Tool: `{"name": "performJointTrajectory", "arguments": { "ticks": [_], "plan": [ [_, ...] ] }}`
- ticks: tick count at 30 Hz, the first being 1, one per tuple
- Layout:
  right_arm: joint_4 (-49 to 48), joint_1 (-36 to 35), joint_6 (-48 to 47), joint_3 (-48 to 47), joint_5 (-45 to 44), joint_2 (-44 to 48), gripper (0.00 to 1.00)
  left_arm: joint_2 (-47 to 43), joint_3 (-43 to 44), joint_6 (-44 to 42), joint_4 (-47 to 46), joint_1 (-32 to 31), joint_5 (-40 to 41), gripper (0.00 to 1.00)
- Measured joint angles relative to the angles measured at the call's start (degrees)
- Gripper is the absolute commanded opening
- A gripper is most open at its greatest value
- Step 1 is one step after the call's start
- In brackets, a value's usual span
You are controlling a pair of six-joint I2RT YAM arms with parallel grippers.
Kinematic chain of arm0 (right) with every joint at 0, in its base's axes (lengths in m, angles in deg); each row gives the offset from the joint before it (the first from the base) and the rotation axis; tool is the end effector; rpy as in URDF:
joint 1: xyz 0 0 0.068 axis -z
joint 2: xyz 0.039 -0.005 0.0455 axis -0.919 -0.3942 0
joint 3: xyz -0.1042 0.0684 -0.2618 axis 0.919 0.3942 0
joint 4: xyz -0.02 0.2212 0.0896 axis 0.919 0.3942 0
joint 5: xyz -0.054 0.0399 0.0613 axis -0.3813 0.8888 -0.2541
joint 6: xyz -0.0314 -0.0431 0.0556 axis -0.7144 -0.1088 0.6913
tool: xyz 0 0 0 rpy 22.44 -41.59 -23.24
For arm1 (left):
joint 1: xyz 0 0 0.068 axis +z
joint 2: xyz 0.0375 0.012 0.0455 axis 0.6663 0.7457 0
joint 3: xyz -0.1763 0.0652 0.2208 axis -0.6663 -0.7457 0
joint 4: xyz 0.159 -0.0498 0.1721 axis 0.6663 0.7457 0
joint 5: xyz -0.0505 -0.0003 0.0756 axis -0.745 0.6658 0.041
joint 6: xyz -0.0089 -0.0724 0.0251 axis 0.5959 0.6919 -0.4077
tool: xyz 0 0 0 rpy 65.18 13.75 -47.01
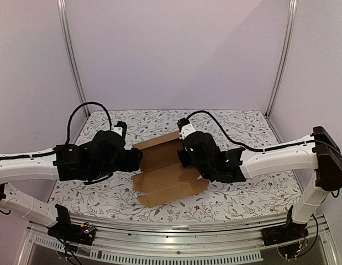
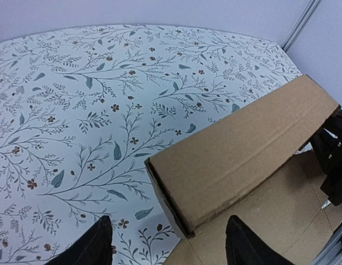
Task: Fold the paper box
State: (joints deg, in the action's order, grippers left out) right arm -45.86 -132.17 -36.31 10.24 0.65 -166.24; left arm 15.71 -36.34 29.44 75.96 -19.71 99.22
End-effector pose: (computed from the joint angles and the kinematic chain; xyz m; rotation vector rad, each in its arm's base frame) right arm 0.2012 0.3304 0.2630 -0.4479 1.8399 0.1179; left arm 0.1456 -0.1924 0.2761 0.0715 2.1662 -0.3817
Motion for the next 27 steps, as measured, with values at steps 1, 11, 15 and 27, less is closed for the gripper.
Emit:
{"name": "performJointTrajectory", "arguments": {
  "ticks": [1,11,15,27],
  "plan": [
    [-0.3,0.7,0.0,0.4,1.2,-0.1,0.00,-1.0,-0.3,-0.1,0.5,0.0,-0.5,0.68],
    [-9.2,7.1,-4.2,8.1,16.5,-3.0,0.00,-8.5,-0.9,-5.6,4.5,0.3,-6.0,0.69],
    [-15.3,9.0,-6.8,11.6,23.7,-4.1,0.00,-7.7,-0.8,-8.3,4.2,2.2,-9.0,0.68],
    [-33.7,13.0,-13.0,14.4,42.4,-12.0,0.00,1.2,0.5,-11.4,-6.1,10.4,-24.4,0.51]
  ]
}}
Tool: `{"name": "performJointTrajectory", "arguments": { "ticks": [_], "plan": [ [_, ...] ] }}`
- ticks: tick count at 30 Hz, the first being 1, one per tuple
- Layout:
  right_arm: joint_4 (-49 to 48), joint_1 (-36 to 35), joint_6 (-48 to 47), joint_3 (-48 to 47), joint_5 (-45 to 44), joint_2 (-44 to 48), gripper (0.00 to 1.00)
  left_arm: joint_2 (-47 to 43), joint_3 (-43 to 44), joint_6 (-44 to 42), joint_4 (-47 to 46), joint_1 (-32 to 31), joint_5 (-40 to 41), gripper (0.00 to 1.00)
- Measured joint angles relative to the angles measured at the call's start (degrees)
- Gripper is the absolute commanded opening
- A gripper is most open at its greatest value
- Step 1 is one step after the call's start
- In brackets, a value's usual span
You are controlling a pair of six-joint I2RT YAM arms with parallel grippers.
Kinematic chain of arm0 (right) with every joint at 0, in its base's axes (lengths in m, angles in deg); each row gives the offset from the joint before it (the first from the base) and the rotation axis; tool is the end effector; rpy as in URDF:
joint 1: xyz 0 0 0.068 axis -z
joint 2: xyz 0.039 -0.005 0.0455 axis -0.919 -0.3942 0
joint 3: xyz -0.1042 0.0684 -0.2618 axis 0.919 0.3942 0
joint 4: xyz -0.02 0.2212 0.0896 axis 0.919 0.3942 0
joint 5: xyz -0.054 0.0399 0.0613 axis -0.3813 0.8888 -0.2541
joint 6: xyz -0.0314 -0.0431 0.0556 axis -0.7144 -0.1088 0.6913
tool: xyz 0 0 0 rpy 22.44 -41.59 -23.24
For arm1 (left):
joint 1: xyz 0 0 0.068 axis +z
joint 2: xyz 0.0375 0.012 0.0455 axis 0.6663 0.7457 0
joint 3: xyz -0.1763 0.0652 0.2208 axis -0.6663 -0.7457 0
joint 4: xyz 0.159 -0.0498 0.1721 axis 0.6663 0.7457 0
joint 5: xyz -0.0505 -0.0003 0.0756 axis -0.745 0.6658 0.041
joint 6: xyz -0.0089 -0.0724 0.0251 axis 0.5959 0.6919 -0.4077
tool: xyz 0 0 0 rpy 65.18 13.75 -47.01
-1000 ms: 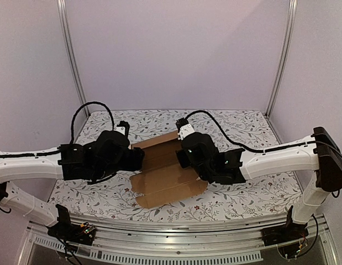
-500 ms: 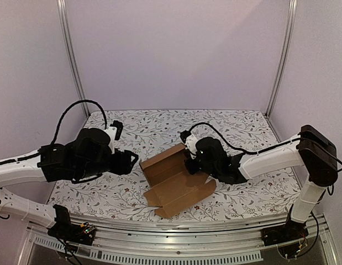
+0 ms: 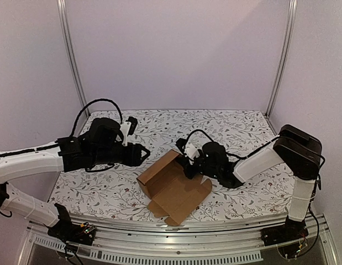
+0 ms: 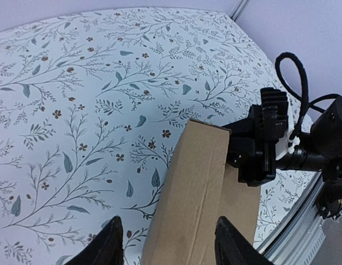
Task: Fold the paper box
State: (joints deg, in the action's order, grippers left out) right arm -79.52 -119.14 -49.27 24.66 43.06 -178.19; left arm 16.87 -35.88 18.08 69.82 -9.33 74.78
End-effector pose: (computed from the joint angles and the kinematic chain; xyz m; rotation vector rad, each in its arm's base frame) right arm 0.2502 0.3219 0.1694 -0.8868 1.7199 0.5588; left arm 0.1707 -0.1955 0.2794 0.3102 2.2235 -0.6337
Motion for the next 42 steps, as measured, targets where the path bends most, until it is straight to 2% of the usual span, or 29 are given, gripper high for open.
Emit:
{"name": "performJointTrajectory", "arguments": {
  "ticks": [8,13,19,31,42],
  "plan": [
    [-10.2,0.5,-1.4,1.1,5.2,-7.3,0.00,8.5,3.4,-0.3,-5.2,2.6,-7.4,0.28],
    [-13.6,0.7,-1.4,1.1,6.2,-9.4,0.00,14.0,5.3,0.1,-8.6,2.9,-11.1,0.13],
    [-15.6,0.7,-1.0,1.1,6.2,-10.8,0.00,20.9,7.7,0.9,-12.2,3.1,-14.5,0.00],
    [-17.7,0.7,-0.3,1.0,6.2,-11.7,0.01,29.3,10.9,1.6,-17.0,3.2,-17.2,0.00],
    [-19.5,0.7,1.5,1.0,6.0,-14.0,0.21,33.4,10.6,2.7,-20.3,3.2,-17.1,0.00]
  ]
}}
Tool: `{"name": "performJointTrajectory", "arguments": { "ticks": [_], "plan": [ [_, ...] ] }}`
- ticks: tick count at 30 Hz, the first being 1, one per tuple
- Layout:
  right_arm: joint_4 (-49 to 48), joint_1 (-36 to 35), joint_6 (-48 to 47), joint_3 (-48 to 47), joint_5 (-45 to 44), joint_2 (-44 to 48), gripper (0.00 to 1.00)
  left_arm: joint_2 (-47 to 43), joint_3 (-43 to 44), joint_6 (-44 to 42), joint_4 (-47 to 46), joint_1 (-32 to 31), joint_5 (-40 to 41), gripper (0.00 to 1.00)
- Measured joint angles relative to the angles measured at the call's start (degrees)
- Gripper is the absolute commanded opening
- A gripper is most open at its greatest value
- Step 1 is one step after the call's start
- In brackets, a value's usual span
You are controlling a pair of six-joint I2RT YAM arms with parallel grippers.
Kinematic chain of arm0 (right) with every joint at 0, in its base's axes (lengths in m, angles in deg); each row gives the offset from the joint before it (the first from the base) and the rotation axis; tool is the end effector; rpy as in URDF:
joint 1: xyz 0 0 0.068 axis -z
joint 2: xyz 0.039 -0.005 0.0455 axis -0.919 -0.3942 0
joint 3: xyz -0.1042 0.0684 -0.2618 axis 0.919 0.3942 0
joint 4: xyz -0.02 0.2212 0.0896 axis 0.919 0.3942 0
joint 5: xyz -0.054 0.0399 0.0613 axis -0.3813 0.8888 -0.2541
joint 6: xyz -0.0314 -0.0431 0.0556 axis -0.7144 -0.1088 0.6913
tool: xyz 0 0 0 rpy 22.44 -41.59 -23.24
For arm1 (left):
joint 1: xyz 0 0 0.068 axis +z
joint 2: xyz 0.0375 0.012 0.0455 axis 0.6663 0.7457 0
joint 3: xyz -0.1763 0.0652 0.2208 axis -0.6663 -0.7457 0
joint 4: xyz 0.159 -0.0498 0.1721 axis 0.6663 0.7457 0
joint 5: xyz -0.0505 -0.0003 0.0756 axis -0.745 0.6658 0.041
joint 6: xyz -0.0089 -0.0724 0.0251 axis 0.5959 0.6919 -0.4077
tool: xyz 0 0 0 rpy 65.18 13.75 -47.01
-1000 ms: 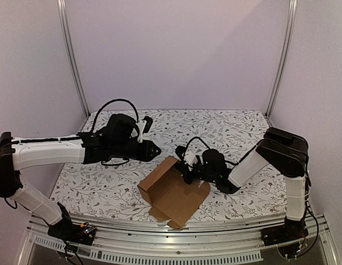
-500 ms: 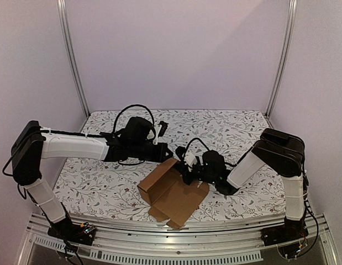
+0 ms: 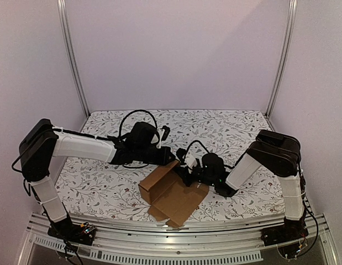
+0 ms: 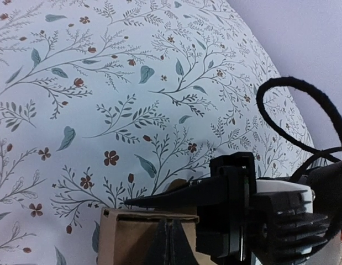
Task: Fold the paper box
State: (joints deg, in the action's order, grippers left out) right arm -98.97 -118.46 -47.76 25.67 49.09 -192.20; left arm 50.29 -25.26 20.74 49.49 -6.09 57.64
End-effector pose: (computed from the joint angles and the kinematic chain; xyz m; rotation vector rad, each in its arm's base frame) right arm 0.2585 0.3357 0.1129 -0.8933 1.6459 0.6865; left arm 0.2566 -0.2978 0.2007 0.3872 2.3507 -0.8962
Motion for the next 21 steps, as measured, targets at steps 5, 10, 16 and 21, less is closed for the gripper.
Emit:
{"name": "performJointTrajectory", "arguments": {
  "ticks": [5,10,16,21],
  "plan": [
    [-0.3,0.0,0.5,0.0,-0.2,-0.4,0.27,0.5,-0.6,0.8,-1.9,0.0,-0.1,0.00],
    [-1.1,0.0,0.7,0.0,-0.5,-0.4,0.27,0.5,-0.7,1.1,-2.4,0.0,-0.1,0.00],
    [-1.3,0.0,0.9,-0.3,-1.7,-0.4,0.18,0.5,-1.0,1.3,-2.8,0.0,-0.1,0.00],
    [-1.4,0.0,1.3,-1.1,-2.6,-0.5,0.00,0.5,-1.3,1.3,-3.3,0.0,-0.1,0.00]
  ]
}}
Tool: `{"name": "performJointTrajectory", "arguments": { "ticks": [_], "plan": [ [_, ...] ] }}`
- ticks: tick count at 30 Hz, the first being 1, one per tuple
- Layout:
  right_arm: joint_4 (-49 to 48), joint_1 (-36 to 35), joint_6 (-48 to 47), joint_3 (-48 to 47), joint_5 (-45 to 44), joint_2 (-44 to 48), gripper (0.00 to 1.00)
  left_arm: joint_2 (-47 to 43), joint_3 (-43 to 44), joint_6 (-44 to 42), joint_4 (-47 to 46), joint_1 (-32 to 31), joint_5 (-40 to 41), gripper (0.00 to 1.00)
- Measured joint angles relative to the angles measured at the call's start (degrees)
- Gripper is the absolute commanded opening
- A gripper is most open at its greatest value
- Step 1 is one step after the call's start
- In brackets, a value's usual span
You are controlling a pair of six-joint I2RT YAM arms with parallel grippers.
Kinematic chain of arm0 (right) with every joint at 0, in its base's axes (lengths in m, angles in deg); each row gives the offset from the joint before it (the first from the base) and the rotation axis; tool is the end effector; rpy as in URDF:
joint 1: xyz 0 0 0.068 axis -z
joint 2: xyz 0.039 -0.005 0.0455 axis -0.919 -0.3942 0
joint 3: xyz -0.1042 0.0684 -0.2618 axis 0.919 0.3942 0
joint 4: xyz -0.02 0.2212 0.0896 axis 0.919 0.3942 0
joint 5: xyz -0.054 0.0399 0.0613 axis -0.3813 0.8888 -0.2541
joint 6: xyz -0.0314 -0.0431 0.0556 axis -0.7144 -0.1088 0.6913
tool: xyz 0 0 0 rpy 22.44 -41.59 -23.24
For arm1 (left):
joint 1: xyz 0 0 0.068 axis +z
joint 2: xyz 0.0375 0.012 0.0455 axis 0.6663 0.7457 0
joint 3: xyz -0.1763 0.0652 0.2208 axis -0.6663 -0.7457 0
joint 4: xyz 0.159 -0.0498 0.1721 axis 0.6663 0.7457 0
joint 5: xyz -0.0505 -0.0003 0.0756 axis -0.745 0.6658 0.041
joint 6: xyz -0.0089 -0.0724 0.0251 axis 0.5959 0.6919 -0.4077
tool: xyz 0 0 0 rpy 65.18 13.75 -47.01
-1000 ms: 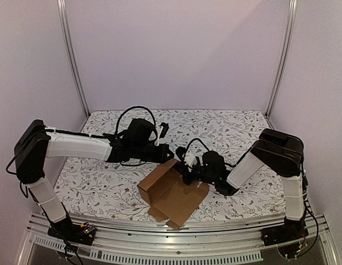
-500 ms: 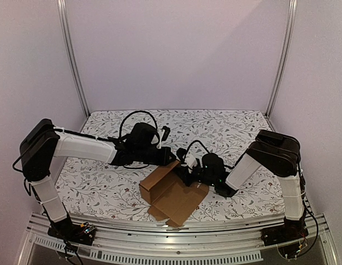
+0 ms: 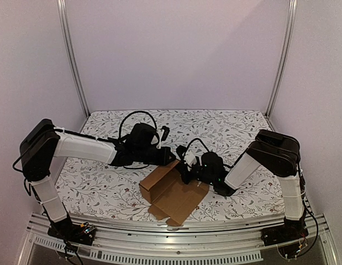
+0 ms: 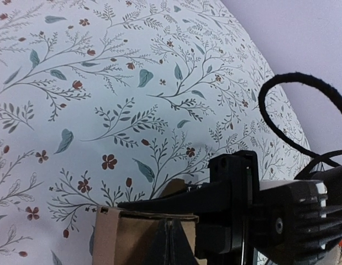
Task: Fold the paper box
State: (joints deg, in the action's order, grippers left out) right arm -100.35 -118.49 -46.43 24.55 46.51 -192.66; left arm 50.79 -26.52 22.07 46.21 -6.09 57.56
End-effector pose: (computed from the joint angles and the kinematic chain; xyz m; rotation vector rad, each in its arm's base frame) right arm 0.2640 0.3383 0.1178 -0.8286 1.6357 0.6732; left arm 0.2574 -0.2988 0.1970 0.3603 2.3332 -0.9241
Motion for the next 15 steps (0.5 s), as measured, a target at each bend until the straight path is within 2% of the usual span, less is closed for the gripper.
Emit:
{"name": "performJointTrajectory", "arguments": {
  "ticks": [5,6,9,15],
  "plan": [
    [0.0,-0.4,0.0,-0.6,-0.7,-0.4,0.00,0.0,-0.1,0.2,-0.2,0.0,0.4,0.00],
    [0.0,-0.5,0.0,-0.6,-1.0,-0.4,0.02,0.0,-0.1,0.2,-0.3,0.0,0.5,0.00],
    [0.0,-1.0,-0.3,-0.7,-2.4,-0.5,0.21,-0.1,-0.2,0.2,-0.3,0.0,0.5,0.00],
    [-0.1,-1.7,-0.6,-1.3,-4.3,-0.8,0.26,-0.1,-0.3,0.4,-0.3,0.0,0.4,0.00]
  ]
}}
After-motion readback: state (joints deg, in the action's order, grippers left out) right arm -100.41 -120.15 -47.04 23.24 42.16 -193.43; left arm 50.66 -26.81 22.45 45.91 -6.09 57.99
